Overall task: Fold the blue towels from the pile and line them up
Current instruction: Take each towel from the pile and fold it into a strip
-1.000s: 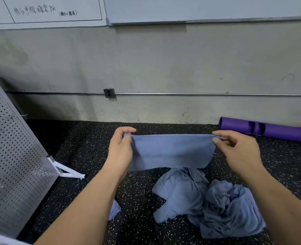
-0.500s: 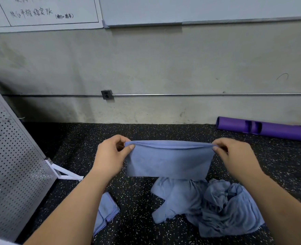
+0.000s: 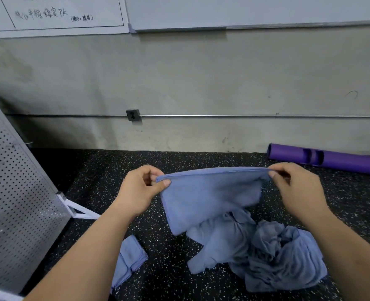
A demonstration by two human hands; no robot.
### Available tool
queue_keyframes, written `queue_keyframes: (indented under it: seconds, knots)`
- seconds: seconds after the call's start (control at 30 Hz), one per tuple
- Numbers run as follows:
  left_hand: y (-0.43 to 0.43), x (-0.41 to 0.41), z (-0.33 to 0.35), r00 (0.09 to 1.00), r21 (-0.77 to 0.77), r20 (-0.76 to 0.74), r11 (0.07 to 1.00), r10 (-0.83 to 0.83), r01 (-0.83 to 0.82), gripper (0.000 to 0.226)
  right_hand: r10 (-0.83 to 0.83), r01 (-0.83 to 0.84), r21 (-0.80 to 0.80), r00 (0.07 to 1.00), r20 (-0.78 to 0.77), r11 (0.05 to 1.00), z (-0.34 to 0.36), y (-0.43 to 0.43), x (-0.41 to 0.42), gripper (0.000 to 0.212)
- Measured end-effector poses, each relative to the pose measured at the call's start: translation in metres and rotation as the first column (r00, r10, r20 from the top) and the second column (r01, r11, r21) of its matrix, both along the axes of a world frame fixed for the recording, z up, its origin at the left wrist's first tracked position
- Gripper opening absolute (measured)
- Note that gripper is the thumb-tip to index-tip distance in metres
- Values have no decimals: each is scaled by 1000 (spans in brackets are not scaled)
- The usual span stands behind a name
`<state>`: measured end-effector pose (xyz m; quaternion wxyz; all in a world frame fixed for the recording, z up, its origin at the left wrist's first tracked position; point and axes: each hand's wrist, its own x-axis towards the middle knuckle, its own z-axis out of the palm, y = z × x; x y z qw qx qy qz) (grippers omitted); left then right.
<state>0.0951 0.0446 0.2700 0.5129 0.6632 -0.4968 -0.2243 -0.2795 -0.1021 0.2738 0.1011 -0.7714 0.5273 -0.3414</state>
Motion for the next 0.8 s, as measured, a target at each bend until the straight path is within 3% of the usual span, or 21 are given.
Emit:
queue_keyframes:
  seconds: [0.1, 0.2, 0.33, 0.4, 0.6, 0.8]
  knots:
    - [-2, 1, -3, 999, 15, 54, 1000, 9, -10, 10, 7, -1, 54, 994, -112, 999, 0, -1, 4, 10]
    - [-2, 4, -4, 987, 26, 156, 998, 47, -52, 7, -50, 51, 15, 998, -43, 999, -1, -1, 3, 9]
    - [-3, 4, -4, 969, 78, 230, 990, 94, -115, 11, -22, 31, 137, 997, -69, 990, -2, -1, 7, 14]
    - [-4, 3, -5, 974, 75, 186, 986, 131, -147, 10, -29, 27, 141, 1000, 12, 990, -4, 0, 8, 8]
    - [-5, -10, 1, 953, -17, -189, 970, 237, -244, 7, 20, -66, 219, 979, 203, 973, -1, 3, 17, 9]
    - [-9, -31, 11, 957, -212, -175, 940, 233, -268, 12, -14, -36, 83, 844, 536, 996, 22, 34, 39, 11]
